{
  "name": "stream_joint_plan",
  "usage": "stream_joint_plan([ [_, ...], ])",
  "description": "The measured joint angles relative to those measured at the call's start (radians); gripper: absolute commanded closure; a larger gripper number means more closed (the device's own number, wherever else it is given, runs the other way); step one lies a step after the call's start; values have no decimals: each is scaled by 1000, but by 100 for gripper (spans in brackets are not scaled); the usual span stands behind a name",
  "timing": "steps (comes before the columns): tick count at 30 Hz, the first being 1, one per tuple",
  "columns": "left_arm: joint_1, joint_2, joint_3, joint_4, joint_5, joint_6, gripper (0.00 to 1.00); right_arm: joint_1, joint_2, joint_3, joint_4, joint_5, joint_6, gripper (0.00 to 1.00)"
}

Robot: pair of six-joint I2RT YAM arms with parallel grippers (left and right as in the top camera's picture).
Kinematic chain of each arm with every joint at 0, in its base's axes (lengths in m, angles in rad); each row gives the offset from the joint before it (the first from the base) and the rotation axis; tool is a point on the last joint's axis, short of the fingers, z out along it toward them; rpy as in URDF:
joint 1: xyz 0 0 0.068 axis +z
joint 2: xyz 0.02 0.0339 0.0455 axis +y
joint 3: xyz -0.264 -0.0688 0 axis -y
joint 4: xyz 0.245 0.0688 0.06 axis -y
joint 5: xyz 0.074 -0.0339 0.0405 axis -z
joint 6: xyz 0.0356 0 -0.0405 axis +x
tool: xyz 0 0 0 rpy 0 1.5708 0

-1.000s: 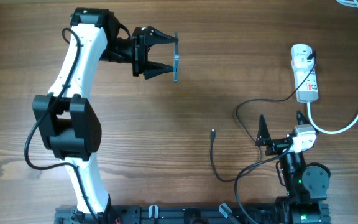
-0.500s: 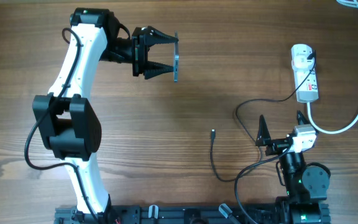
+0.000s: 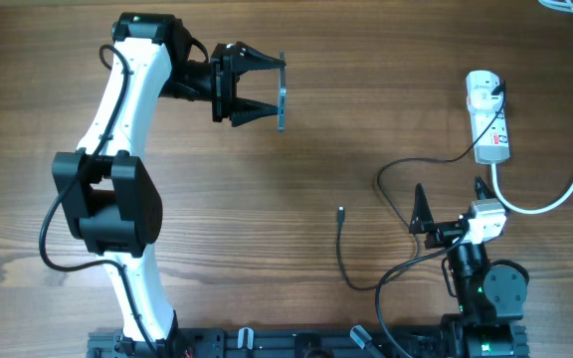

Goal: Plug charger to phone and switch on socket
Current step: 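Move the right gripper toward the black USB-C cable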

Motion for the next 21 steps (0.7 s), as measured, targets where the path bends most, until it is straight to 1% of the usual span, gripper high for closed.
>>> stream_joint_plan([
  [15,0,0,0,0,0,0,35,0,0,0,0,0,0,0],
  [17,0,0,0,0,0,0,35,0,0,0,31,-3,8,0],
  [19,0,0,0,0,0,0,35,0,0,0,39,-65,65,0],
  [20,0,0,0,0,0,0,35,0,0,0,44,-141,134,0],
  [21,0,0,0,0,0,0,36,0,0,0,39,-262,245,0],
])
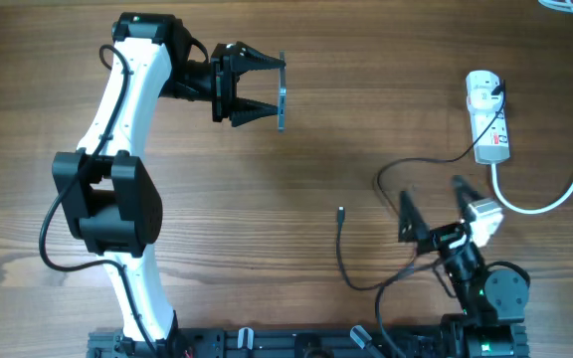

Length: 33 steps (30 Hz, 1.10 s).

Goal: Plug charger to phone and switch on socket
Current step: 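Move the right gripper toward the black USB-C cable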

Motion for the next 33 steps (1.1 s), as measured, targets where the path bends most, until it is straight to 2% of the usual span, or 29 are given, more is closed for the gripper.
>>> stream_joint_plan([
  [1,0,0,0,0,0,0,36,0,0,0,1,-89,136,0],
  [4,0,0,0,0,0,0,36,0,0,0,22,-186,515,0],
  [5,0,0,0,0,0,0,36,0,1,0,100,-220,617,0],
  [7,0,0,0,-2,1,0,36,0,2,6,369,-289,742,0],
  [9,0,0,0,-3,1,0,36,1,4,47,361,-322,795,0],
  [11,0,0,0,-2,3,0,36,2,42,151,158,-337,764,0],
  [14,0,-2,0,-2,5,0,36,2,225,424,-216,-328,590,0],
  [15,0,-2,-1,-3,6,0,36,4,332,561,-436,-291,521,0],
  [17,0,-3,-2,-2,7,0,36,4,588,801,-691,-201,369,0],
  [18,0,-3,-2,-2,8,0,36,4,667,867,-750,-191,333,9],
  [19,0,-3,-2,-3,7,0,36,4,796,956,-786,-198,280,9],
  [22,0,-3,-2,-2,8,0,36,4,978,990,-714,-472,283,8],
  [25,0,-3,-3,-2,7,0,36,50,1066,990,-720,-567,282,8],
  [27,0,-3,-3,-3,7,0,36,123,1070,990,-758,-493,295,8],
  [30,0,-3,-3,-3,7,0,36,243,1070,991,-828,-272,360,7],
  [33,0,-3,-3,-3,7,0,36,289,1070,995,-878,-129,398,8],
])
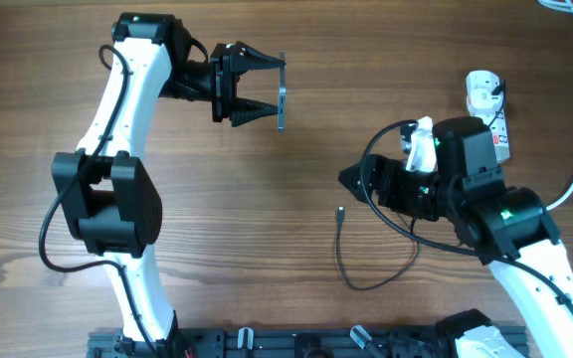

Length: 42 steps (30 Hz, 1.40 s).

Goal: Plug charger to phone and switch on socket
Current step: 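Move the right gripper toward the black USB-C cable, then grasp the USB-C cable plug with the right gripper and lift it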

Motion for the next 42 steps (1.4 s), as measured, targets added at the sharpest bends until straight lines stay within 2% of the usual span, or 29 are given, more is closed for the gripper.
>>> stream_joint_plan([
  [3,0,0,0,0,0,0,36,1,3,83,-171,111,13,5],
  [7,0,0,0,1,0,0,36,10,53,391,-431,217,-34,4],
  [12,0,0,0,1,0,0,37,203,159,690,-500,330,-63,5],
  [16,0,0,0,-1,0,0,38,434,420,955,-602,507,-59,5],
  [20,0,0,0,0,0,0,38,576,679,1235,-653,713,-38,5],
  [27,0,0,0,0,0,0,38,621,719,1264,-582,894,91,6],
  [29,0,0,0,0,0,0,38,621,743,1265,-579,915,118,13],
  [30,0,0,0,0,0,0,38,621,756,1265,-579,922,129,22],
  [31,0,0,0,0,0,0,38,621,771,1265,-578,929,148,25],
  [35,0,0,0,0,0,0,38,621,779,1265,-577,956,180,29],
  [36,0,0,0,0,0,0,38,621,779,1265,-577,965,186,36],
  [41,0,0,0,0,0,0,38,621,823,1265,-567,1010,200,41],
  [42,0,0,0,0,0,0,38,621,836,1265,-554,1019,200,47],
])
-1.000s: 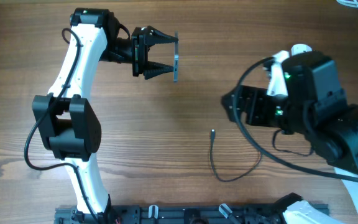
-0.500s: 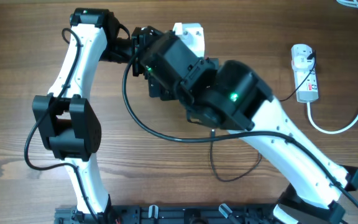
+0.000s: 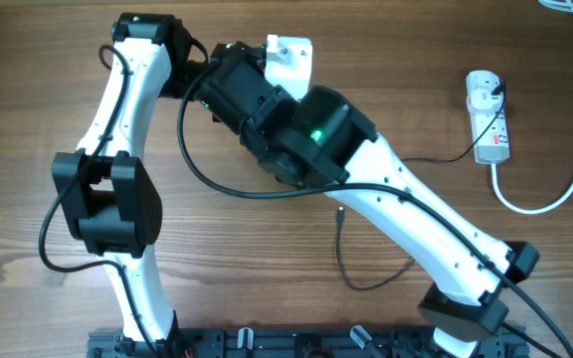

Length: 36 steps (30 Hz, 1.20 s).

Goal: Plug charger to phone and switch on socket
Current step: 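Grasp the USB-C cable plug with the right gripper and lift it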

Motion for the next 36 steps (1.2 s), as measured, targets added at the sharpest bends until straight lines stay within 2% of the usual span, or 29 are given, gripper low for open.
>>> stream_joint_plan([
  [2,0,0,0,0,0,0,39,0,5,0,19,8,3,55],
  [9,0,0,0,0,0,-4,39,0,5,0,27,16,3,71],
  [11,0,0,0,0,0,-4,38,0,5,0,27,23,3,73],
  [19,1,0,0,0,0,-5,37,0,5,0,26,41,2,95],
  [23,2,0,0,0,-2,-8,37,-1,5,0,25,42,-9,96],
  [27,2,0,0,0,-2,-8,28,-1,5,0,25,42,-8,96],
  [28,2,0,0,0,-2,-10,17,-1,5,0,25,42,-4,96],
  [29,2,0,0,0,-3,-12,3,-1,5,0,24,41,13,96],
  [30,2,0,0,0,-3,-16,0,0,5,0,22,42,45,96],
  [36,2,-2,0,0,15,-15,2,-1,3,0,24,111,428,96],
])
